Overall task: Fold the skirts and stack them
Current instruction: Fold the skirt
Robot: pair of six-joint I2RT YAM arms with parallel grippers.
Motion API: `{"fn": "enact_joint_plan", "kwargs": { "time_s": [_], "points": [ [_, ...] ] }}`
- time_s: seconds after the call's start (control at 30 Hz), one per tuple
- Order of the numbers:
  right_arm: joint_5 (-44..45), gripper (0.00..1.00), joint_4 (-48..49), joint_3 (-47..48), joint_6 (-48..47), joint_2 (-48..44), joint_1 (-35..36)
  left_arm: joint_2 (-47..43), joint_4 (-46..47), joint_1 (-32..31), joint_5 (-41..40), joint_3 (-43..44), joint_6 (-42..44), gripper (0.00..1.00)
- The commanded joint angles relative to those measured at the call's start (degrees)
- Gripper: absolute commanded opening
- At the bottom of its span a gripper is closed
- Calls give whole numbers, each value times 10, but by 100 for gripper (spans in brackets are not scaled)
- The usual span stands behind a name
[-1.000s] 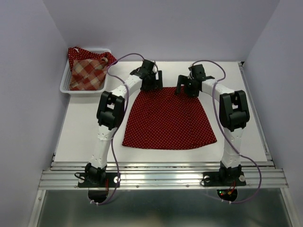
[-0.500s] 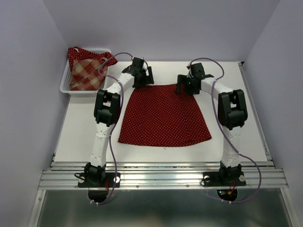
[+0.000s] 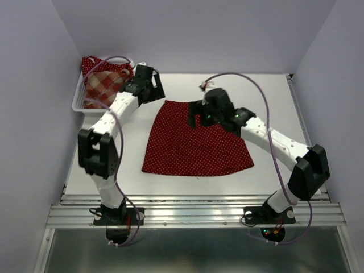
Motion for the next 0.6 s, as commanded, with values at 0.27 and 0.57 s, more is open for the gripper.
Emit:
{"fn": "enact_joint_plan", "kwargs": {
  "time_s": [0.27, 0.57],
  "points": [
    [243, 100, -82, 178, 100, 207, 354, -380, -68, 177, -125, -329, -135, 99],
    [301, 100, -236, 500, 107, 504, 392, -420, -66, 283, -60, -358, -116, 99]
  ]
}}
